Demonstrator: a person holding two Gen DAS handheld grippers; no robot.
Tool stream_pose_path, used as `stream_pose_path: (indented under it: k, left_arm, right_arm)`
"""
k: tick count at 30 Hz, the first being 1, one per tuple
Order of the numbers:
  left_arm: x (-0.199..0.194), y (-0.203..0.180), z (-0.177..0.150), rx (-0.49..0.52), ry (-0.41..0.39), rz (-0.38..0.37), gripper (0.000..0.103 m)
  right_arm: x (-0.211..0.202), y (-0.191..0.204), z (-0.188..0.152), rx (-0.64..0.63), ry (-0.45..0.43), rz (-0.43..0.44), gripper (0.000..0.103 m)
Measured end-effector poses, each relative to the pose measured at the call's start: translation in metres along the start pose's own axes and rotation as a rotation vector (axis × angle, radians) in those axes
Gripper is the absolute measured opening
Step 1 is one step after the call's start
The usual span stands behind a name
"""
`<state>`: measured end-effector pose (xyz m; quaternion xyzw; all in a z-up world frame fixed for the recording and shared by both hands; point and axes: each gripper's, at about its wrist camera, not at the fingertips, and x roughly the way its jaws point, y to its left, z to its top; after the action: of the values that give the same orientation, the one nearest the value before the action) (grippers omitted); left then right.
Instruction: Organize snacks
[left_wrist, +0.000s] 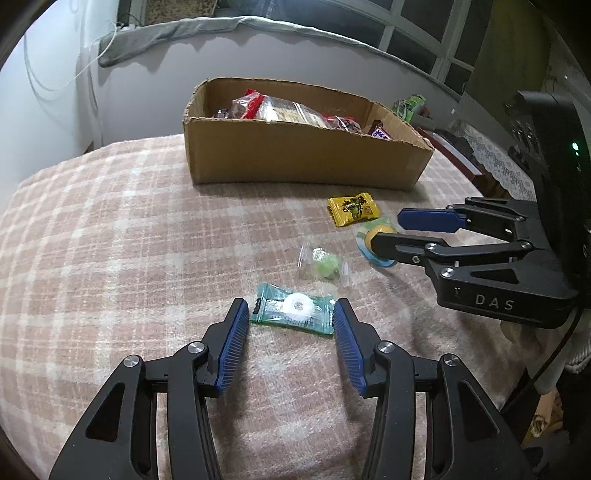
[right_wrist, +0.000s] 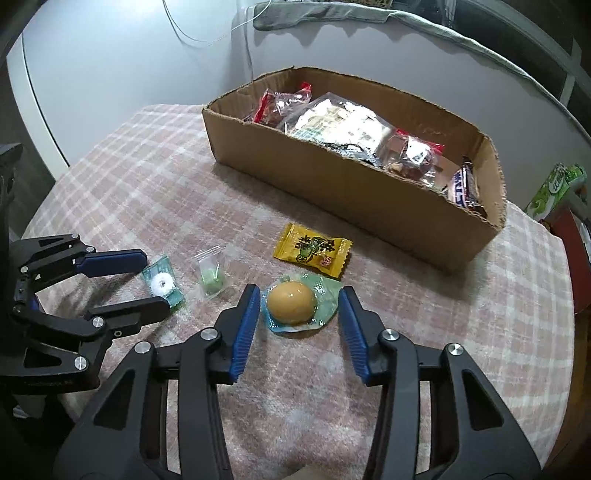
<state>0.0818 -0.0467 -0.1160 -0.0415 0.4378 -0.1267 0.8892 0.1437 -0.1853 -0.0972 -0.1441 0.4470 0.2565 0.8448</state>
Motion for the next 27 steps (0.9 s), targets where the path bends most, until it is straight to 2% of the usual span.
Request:
stream_pose_path:
  k: [8,11,14,22,24,27]
  left_arm:
    - [0.003,-0.009,-0.002,0.058,-0.012,0.040,0.046]
    - [0.005,-0.013,-0.001,0.083,-0.012,0.057,0.046]
    - [0.004,-0.017,-0.003,0.108,-0.018,0.068,0.036]
    - [-0.001,-0.011,-0.003,0.077,-0.029,0.037,0.030]
    - [-0.001,-0.011,-0.004,0.074,-0.030,0.039,0.022]
    - [-0.001,-0.016,-0.006,0.110,-0.023,0.031,0.022]
  right_arm:
    - [0.014,0.004,-0.001,-0.016,0.021,-0.002,0.039]
    - [0.015,0.004,-0.002,-0.015,0.022,0.009,0.032]
    - [0.015,0.006,-0.002,-0.022,0.023,0.007,0.030]
    - [0.012,0.003,-0.002,0.003,0.021,0.017,0.029]
    - [0.010,0.001,-0.003,0.010,0.019,0.017,0.029]
    - [0.008,-0.002,-0.006,0.012,0.021,0.020,0.029]
